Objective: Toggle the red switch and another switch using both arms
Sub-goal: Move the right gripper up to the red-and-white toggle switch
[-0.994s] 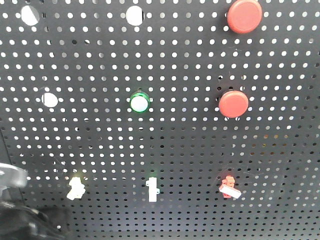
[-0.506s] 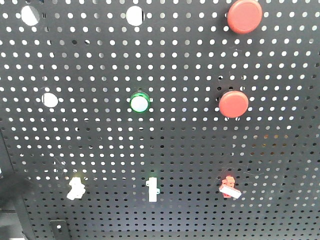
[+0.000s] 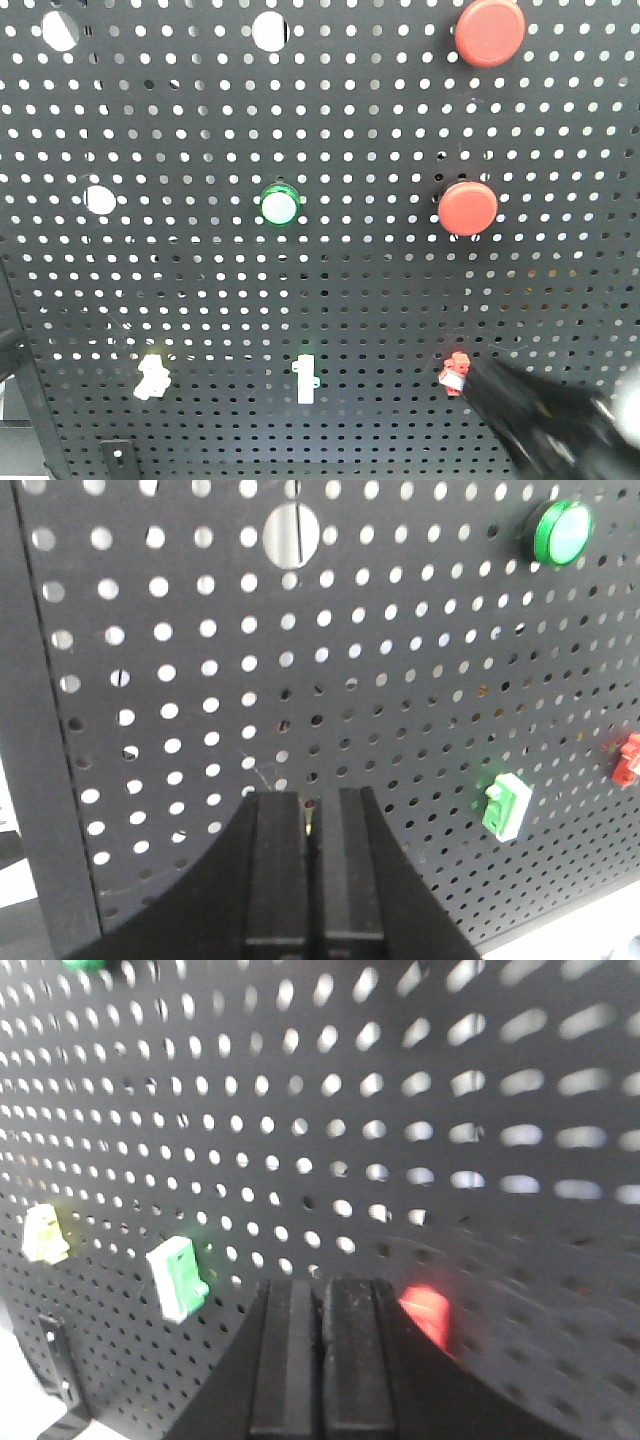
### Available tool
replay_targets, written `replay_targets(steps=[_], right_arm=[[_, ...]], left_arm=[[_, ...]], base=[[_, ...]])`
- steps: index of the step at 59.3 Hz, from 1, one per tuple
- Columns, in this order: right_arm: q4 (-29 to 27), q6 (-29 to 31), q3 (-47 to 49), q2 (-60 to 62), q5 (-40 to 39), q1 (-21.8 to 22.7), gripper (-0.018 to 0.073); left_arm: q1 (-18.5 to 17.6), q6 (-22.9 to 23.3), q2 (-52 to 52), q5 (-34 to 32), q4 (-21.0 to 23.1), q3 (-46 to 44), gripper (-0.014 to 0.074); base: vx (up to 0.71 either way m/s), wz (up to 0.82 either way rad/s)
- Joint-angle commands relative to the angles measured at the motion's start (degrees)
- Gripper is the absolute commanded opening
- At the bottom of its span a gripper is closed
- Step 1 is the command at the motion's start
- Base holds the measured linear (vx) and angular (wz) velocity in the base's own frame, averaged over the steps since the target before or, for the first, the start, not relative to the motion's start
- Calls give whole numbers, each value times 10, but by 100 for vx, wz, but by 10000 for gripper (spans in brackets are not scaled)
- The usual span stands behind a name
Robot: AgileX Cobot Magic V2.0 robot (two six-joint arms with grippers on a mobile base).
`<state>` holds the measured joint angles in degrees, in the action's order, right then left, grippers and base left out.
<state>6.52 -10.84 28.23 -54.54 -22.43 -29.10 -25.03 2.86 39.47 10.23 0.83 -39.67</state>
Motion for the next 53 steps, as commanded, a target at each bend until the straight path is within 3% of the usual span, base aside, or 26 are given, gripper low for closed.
replay_targets(steps=[1,18,19,45,53], right_arm=[[-5,2,43,-15,-51,0,-6],[-18,-8,73,-70,-17,0,-6],[-19,-9,73,-70,19,0,-6],[-18,-46,73,-70,207,0,-6],[-18,-46,73,-63,212,0,-6]], left_arm=[[-4,1,0,-49,3,-15,2],[-4,1,0,-50,3,-15,2],[-4,1,0,-50,3,-15,2],[-4,1,0,-50,3,-15,2],[-4,1,0,-50,3,-15,2]], base=[[0,0],[0,0],[0,0],[0,0],[0,0]])
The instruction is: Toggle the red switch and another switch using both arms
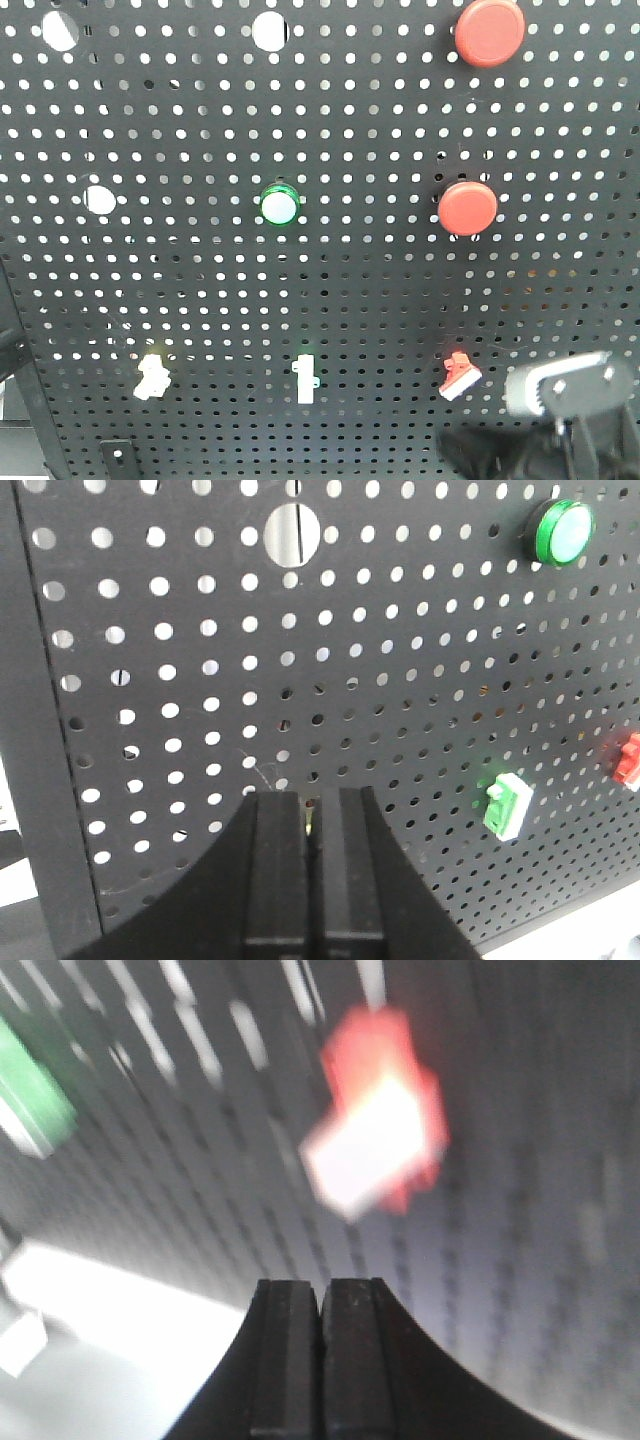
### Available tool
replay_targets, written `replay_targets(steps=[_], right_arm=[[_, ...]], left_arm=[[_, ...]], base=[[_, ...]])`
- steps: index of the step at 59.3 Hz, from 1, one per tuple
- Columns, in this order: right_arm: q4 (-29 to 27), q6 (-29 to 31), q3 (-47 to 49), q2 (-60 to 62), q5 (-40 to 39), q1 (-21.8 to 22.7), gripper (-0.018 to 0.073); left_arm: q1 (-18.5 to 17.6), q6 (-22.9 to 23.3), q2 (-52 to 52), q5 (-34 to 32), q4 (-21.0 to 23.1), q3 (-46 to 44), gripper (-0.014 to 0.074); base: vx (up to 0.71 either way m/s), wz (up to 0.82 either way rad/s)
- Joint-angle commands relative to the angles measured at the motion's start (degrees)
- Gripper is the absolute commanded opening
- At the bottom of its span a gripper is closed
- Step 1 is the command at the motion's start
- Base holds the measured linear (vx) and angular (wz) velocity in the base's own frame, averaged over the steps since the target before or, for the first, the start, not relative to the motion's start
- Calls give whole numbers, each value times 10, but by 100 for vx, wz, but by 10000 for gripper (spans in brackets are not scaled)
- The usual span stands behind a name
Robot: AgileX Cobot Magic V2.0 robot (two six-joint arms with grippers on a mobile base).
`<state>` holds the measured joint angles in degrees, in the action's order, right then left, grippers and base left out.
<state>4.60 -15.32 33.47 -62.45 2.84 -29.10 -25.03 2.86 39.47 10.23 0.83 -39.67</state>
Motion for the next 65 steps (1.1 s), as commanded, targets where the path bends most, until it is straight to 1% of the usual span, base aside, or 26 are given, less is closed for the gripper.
replay_targets(steps=[1,21,56,60,65], right_arm=[[1,-1,21,18,-43,0,-6],[6,-1,20,110,-121,0,-6],[6,-1,20,120,-122,0,-6],[6,-1,20,120,-122,0,-6],[6,-1,20,120,-122,0,-6]], left_arm=[[-4,1,0,-50,3,-15,2],[-4,1,0,-47,3,-15,2],[-4,1,0,-47,3,-15,2],[-4,1,-2,-56,2,-1,2],[6,1,-23,-64,-13,24,2]], base=[[0,0],[0,0],[0,0],[0,0],[0,0]])
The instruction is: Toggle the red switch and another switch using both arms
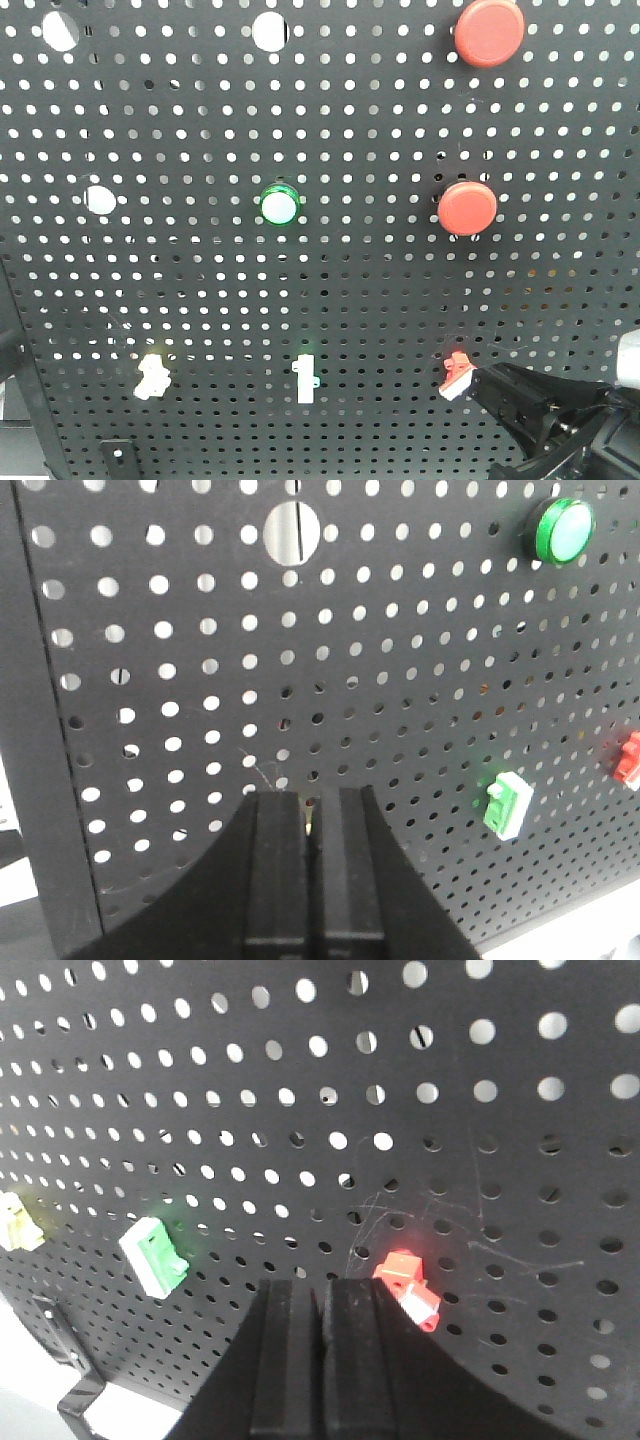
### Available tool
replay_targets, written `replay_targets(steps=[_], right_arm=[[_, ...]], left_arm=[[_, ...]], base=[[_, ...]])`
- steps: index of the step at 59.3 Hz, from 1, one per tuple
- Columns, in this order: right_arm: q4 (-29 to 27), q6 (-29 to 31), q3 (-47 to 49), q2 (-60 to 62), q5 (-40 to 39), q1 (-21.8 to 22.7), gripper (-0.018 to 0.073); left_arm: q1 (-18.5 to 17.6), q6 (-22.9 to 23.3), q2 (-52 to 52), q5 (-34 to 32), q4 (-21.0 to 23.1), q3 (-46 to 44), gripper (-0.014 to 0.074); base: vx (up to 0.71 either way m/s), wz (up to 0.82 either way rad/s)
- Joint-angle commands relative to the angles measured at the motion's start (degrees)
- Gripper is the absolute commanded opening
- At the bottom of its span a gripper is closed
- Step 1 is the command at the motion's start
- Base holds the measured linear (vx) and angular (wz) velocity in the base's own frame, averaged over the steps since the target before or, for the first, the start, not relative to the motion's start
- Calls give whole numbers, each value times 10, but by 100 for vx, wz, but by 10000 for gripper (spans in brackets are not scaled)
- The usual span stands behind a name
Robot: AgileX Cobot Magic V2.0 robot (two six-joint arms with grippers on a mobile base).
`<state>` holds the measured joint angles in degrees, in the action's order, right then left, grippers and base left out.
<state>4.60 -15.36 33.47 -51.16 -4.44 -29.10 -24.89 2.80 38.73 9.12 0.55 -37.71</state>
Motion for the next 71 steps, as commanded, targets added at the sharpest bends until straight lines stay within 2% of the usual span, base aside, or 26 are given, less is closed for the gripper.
replay_targets(steps=[1,8,16,21,26,35,40,71], right_arm=[[5,-1,20,7,-48,0,-6],[5,-1,20,7,-48,0,-6],[5,-1,20,7,-48,0,-6],[5,-1,20,7,-48,0,-6],[5,-1,20,7,-48,0,-6],[5,-1,20,7,-48,0,-6],[5,-1,20,7,-44,0,-6],[5,-1,20,4,-40,0,-6]], left_arm=[[9,1,-24,-55,-20,15,2],[52,1,-82,-75,-75,96,2],[127,1,-180,-79,-73,198,2],[159,1,-241,-84,-72,259,2],[177,1,-304,-91,-68,318,2],[180,10,-409,-84,-65,409,2],[180,17,-398,-32,-51,400,2],[180,19,-398,-38,-53,403,2]], base=[[0,0],[0,0],[0,0],[0,0],[0,0],[0,0],[0,0],[0,0]])
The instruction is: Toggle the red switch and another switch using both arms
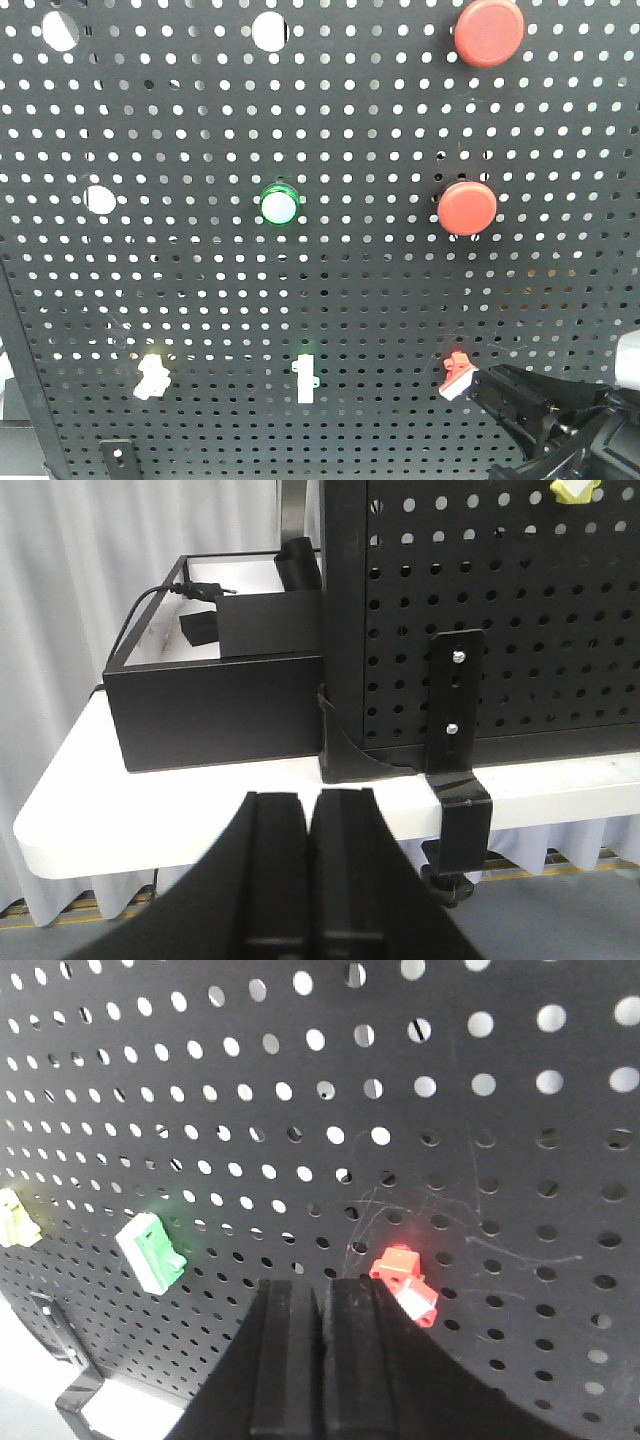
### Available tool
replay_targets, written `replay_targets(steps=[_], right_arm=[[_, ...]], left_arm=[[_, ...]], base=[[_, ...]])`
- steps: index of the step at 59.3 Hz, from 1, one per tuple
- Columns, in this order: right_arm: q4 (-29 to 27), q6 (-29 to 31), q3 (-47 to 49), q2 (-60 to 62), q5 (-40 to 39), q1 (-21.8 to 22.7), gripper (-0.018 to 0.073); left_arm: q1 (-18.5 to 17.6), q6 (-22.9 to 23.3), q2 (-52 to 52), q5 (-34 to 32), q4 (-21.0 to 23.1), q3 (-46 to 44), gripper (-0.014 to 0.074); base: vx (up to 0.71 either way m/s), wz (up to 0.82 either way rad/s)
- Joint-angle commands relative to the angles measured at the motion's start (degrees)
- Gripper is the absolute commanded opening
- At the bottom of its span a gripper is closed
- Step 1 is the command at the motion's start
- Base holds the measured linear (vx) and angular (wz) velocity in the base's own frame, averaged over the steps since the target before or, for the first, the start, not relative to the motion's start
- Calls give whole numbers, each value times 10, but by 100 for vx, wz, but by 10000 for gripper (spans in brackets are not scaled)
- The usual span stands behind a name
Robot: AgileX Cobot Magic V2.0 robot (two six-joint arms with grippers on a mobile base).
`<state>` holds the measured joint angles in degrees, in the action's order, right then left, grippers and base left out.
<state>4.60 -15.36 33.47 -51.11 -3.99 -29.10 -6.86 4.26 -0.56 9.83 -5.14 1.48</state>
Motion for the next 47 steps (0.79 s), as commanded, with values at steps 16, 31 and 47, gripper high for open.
replay_targets(steps=[16,31,47], right_arm=[[5,-1,20,4,-44,0,-6],[5,14,-51,70,-47,17,-6],[6,30,-259,294,-43,180,-6]], left_arm=[[-1,4,-5,-45,4,11,2],[-1,4,-5,-45,4,11,2],[-1,4,-5,-45,4,11,2]], base=[[0,0],[0,0],[0,0]])
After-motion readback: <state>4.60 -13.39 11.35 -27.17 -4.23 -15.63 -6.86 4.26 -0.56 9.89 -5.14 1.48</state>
